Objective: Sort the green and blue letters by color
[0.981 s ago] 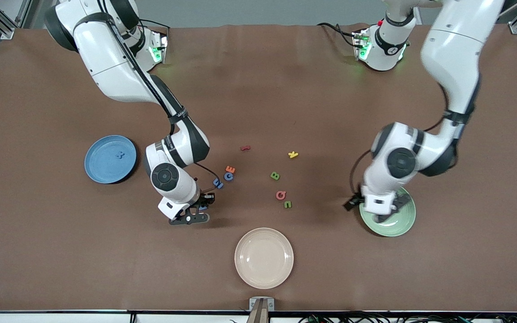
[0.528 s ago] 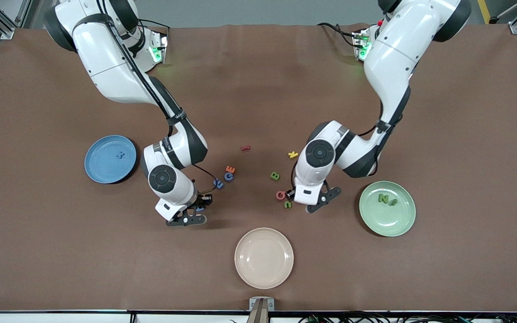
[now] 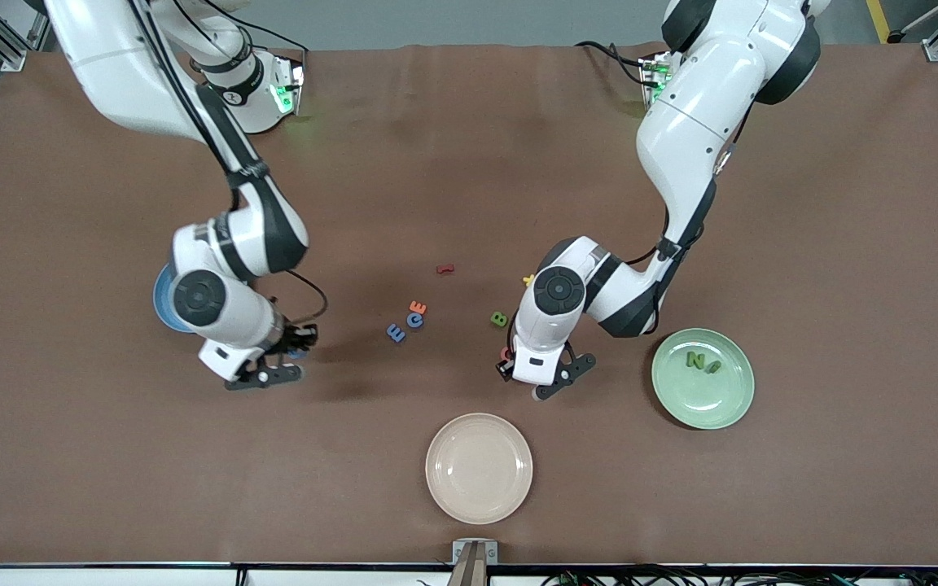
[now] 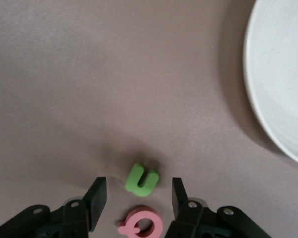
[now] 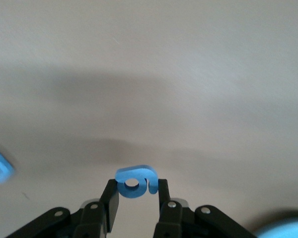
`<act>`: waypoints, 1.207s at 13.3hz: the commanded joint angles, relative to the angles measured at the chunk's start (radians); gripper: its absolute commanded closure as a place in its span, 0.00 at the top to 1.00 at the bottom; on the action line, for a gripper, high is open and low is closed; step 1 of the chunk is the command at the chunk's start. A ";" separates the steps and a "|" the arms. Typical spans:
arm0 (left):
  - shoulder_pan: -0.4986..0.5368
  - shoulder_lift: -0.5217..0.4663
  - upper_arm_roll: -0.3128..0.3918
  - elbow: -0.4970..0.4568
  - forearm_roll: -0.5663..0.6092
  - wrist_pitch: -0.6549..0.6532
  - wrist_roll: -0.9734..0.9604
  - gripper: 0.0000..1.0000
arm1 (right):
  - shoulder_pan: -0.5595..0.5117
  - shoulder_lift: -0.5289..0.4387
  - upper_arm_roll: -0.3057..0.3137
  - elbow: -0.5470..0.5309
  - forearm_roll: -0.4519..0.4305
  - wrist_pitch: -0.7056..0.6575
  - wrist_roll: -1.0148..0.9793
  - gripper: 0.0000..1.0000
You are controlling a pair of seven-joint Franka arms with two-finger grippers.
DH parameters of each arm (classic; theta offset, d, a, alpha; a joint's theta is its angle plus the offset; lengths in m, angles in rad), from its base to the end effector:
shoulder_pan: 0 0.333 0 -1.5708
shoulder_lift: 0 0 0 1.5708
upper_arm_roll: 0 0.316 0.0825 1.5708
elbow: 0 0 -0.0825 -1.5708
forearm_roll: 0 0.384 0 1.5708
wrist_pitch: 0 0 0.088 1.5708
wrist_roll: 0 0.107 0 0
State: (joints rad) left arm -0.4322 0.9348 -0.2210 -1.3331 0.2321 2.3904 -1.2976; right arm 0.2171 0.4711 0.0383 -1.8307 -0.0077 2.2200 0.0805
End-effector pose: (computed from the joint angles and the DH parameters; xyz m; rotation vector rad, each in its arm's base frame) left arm 0.6231 -0.4235 0.1866 2.8882 0.8719 0.1240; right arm 0.6167 0.1592 0.2686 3.1246 0.2762 -0.1290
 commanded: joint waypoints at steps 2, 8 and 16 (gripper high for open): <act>-0.016 0.041 0.014 0.029 0.010 0.035 -0.011 0.58 | -0.129 -0.184 0.017 -0.272 -0.011 0.062 -0.144 0.13; -0.033 0.052 0.040 0.025 0.007 0.024 -0.016 0.10 | -0.349 -0.235 0.017 -0.418 -0.011 0.158 -0.471 0.15; 0.073 -0.131 0.037 0.003 0.015 -0.292 0.001 0.00 | -0.432 -0.240 0.015 -0.571 -0.012 0.300 -0.561 0.16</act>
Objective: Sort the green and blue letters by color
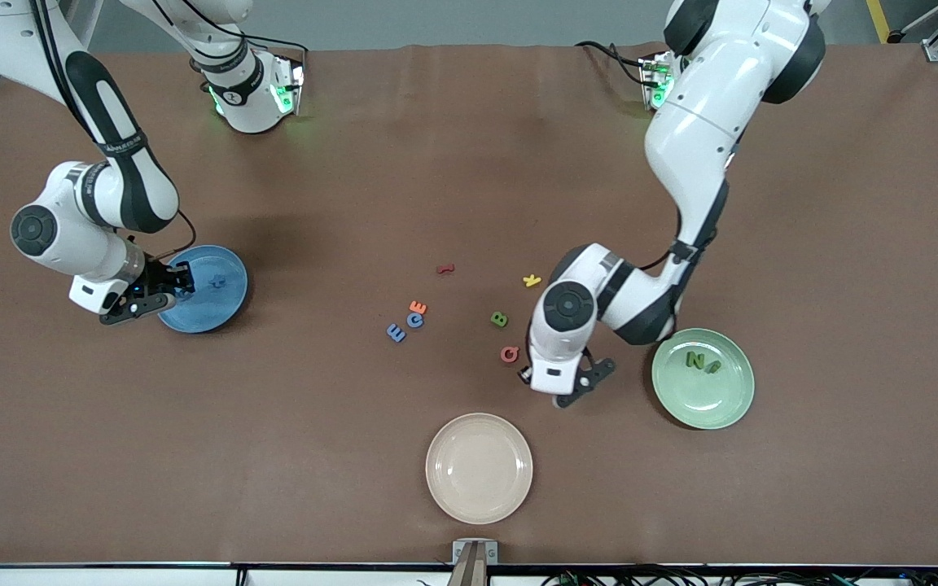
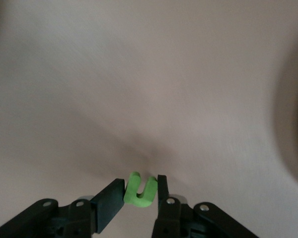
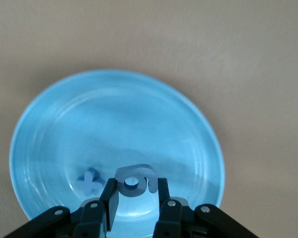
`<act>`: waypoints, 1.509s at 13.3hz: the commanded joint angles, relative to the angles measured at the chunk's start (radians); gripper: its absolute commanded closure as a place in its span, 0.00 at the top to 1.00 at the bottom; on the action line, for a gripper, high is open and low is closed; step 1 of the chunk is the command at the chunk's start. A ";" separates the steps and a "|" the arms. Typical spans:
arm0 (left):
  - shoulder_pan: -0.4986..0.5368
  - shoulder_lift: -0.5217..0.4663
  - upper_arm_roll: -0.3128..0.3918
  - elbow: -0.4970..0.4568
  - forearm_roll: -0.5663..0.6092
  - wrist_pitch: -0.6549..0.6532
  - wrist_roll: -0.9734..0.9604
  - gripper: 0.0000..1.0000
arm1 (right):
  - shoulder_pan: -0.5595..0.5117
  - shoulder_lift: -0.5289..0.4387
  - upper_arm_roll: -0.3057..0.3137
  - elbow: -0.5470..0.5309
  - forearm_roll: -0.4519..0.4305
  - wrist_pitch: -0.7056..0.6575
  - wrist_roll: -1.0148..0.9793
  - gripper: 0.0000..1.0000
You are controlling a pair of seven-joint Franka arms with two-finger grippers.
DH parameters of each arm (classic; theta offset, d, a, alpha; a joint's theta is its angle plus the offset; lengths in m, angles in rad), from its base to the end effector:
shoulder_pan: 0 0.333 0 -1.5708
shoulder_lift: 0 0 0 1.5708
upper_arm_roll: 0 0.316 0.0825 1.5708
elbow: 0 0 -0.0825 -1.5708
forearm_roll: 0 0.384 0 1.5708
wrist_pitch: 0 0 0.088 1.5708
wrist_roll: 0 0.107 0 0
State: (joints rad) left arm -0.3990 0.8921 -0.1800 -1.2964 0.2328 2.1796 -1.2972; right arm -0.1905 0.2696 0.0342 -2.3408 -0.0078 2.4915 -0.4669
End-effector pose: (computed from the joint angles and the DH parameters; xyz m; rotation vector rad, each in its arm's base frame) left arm 0.6470 -0.3739 0.2110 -2.9518 -0.9973 -0.0709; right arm 0.4980 -0.0779 0.2097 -3.0571 -0.4877 0.1728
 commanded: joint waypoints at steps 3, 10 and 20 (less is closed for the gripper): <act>0.156 -0.186 -0.015 -0.163 0.014 -0.109 0.120 0.00 | -0.036 -0.055 0.019 -0.097 -0.011 0.033 -0.013 0.21; 0.338 -0.228 -0.016 -0.314 0.014 -0.003 0.319 0.19 | -0.030 -0.110 0.021 -0.109 -0.011 0.014 -0.007 0.99; 0.177 -0.246 -0.124 -0.294 0.016 -0.004 0.043 1.00 | 0.325 -0.089 0.032 0.109 0.005 -0.152 0.697 0.99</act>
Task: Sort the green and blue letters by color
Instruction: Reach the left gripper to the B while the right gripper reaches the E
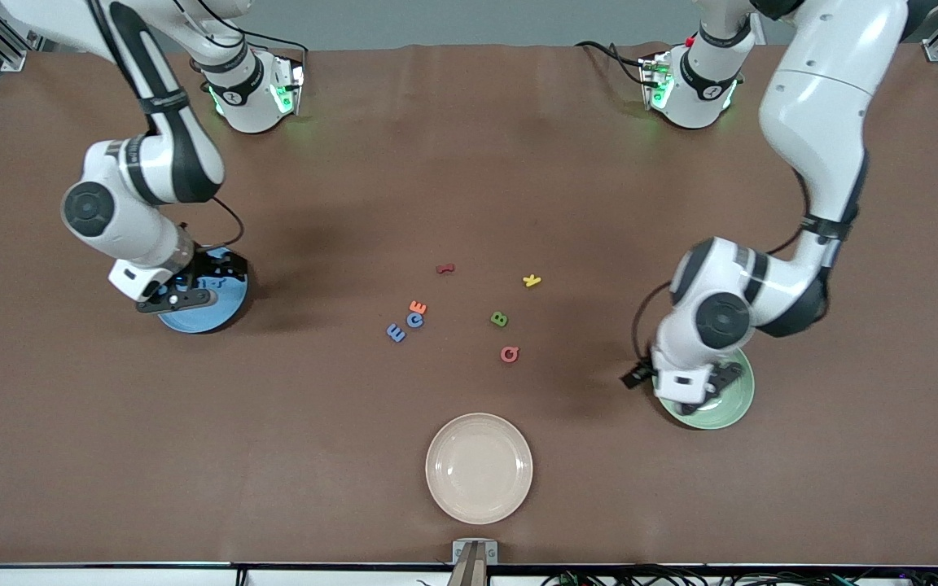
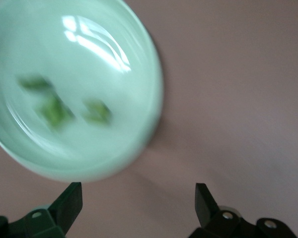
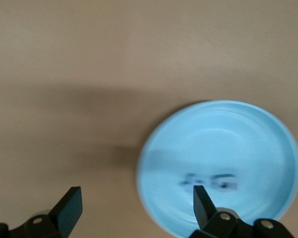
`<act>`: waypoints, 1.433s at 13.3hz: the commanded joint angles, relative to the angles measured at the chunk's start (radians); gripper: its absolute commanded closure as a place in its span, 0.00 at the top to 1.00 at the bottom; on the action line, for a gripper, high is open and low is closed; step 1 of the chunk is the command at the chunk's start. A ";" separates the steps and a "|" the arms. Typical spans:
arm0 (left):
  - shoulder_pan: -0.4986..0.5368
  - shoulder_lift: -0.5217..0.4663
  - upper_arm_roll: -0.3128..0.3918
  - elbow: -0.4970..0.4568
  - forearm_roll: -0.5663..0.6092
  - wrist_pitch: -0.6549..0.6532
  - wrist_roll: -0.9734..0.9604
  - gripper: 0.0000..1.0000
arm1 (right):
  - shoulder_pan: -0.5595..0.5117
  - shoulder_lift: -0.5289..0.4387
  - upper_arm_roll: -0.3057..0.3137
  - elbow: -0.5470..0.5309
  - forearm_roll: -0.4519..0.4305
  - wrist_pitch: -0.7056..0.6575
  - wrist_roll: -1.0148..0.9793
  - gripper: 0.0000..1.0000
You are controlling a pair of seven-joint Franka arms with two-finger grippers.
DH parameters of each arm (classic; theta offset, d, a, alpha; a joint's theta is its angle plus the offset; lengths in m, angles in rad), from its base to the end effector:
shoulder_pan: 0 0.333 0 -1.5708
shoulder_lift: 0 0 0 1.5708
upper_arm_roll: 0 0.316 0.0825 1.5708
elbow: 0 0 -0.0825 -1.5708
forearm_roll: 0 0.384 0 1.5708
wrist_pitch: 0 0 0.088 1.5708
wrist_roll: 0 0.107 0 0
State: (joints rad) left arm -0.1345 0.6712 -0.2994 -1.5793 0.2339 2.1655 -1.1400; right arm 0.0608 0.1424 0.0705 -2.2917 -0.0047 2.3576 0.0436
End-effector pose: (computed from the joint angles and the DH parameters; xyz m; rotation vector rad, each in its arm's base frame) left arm 0.6435 -0.2568 0.2536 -2.9523 -0.9558 0.0503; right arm 0.5139 0.0679 0.2826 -3.1359 -0.1425 0.1200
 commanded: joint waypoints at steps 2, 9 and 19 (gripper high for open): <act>-0.201 0.008 0.000 0.022 0.009 0.019 -0.161 1.00 | 0.175 0.103 -0.005 0.138 0.002 -0.021 0.467 0.99; -0.349 0.160 0.009 0.120 0.007 0.069 -0.662 0.81 | 0.389 0.422 -0.006 0.560 0.068 -0.098 1.044 1.00; -0.381 0.240 0.023 0.167 0.010 0.119 -0.759 0.42 | 0.447 0.577 -0.006 0.649 0.065 0.017 1.147 0.84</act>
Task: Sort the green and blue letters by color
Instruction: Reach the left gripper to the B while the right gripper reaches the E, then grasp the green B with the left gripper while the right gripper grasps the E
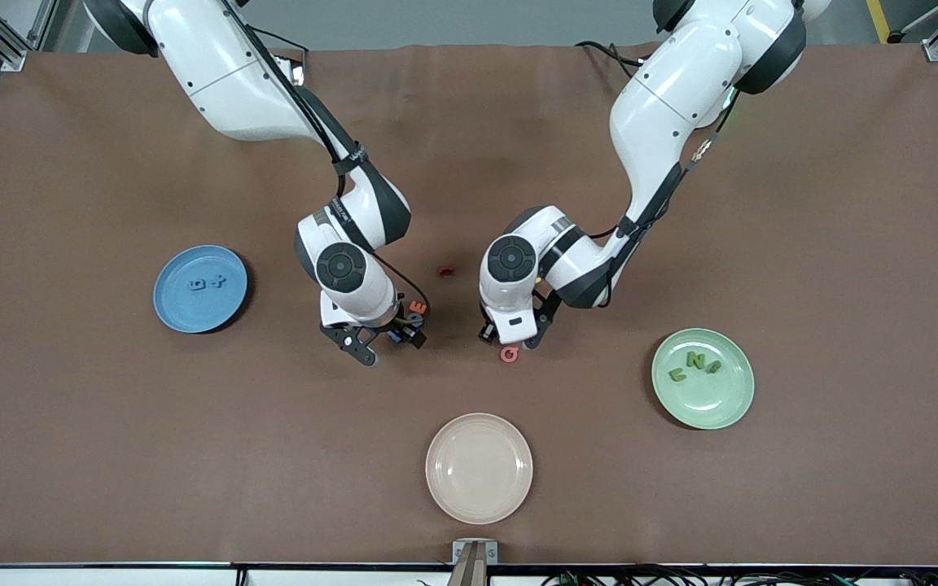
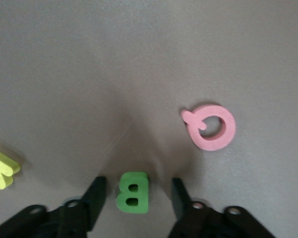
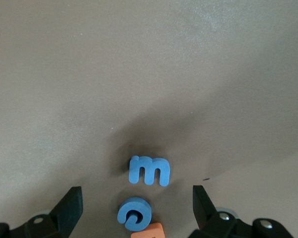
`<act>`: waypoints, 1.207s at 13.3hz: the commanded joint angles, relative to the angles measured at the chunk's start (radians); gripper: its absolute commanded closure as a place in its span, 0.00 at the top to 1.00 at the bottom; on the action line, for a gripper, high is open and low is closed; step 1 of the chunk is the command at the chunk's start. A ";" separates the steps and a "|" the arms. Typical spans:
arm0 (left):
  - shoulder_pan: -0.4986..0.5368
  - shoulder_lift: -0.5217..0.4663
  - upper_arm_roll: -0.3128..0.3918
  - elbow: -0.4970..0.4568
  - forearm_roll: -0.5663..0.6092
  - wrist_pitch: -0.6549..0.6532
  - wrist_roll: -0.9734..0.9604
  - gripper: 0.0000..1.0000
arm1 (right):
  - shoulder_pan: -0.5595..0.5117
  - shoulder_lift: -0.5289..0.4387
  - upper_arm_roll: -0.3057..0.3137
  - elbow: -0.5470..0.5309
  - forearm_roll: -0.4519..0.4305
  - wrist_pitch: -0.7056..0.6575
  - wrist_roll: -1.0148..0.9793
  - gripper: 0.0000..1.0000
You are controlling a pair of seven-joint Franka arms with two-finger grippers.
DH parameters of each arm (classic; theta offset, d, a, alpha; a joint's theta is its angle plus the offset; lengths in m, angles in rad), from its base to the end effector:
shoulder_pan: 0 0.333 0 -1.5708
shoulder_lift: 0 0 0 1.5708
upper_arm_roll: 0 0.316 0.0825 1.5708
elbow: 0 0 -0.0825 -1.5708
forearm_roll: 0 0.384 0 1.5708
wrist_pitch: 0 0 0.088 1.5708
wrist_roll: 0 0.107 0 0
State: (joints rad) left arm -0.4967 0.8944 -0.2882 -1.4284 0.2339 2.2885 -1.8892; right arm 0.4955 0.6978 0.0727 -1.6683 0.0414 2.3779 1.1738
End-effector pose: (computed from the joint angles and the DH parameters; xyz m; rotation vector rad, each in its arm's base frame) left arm 0.5427 -0.4789 0.1727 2.7002 1.5705 -0.0701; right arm 0.5787 0.3636 0.2008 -2.9195 0.9879 0.0760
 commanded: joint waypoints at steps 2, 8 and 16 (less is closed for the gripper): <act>-0.016 0.009 0.012 0.017 0.012 -0.006 -0.008 0.06 | 0.026 0.035 -0.011 0.027 0.009 -0.002 0.017 0.74; 0.125 -0.228 0.003 -0.006 0.010 -0.248 0.127 0.00 | 0.026 0.055 -0.016 0.027 0.002 0.006 0.012 0.64; 0.469 -0.302 0.003 -0.217 0.013 -0.253 0.709 0.00 | 0.023 0.054 -0.022 0.030 -0.037 0.003 0.012 0.56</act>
State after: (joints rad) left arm -0.1006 0.6030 -0.2759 -1.5869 0.2362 1.9961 -1.2789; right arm 0.5093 0.7390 0.0632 -1.6589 0.0311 2.3868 1.1739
